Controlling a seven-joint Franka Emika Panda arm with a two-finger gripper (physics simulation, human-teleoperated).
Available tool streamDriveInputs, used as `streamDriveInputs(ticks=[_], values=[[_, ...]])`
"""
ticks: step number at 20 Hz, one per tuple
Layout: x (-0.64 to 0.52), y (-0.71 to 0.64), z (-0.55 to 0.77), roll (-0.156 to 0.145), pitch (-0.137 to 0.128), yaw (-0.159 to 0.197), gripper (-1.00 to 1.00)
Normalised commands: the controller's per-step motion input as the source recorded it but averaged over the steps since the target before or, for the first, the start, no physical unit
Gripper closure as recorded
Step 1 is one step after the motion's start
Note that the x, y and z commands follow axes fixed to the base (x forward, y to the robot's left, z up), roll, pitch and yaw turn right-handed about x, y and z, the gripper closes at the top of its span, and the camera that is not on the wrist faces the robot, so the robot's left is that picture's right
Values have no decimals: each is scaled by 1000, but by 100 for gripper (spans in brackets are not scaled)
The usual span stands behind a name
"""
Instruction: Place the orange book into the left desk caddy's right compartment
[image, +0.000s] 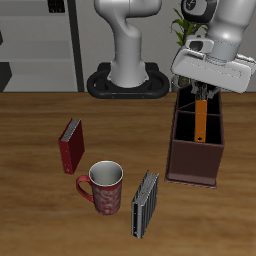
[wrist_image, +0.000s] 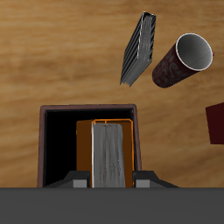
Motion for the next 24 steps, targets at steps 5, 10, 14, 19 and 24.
streamDriveInputs(ticks=[5, 10, 14, 19, 24], values=[[52, 194, -355, 41, 23, 22, 100], [97, 112, -390, 21, 44, 10, 100], [84, 76, -366, 10, 45, 15, 100], [131, 33, -427, -7, 52, 28, 100], [95, -1, -355, -4, 54, 28, 100]])
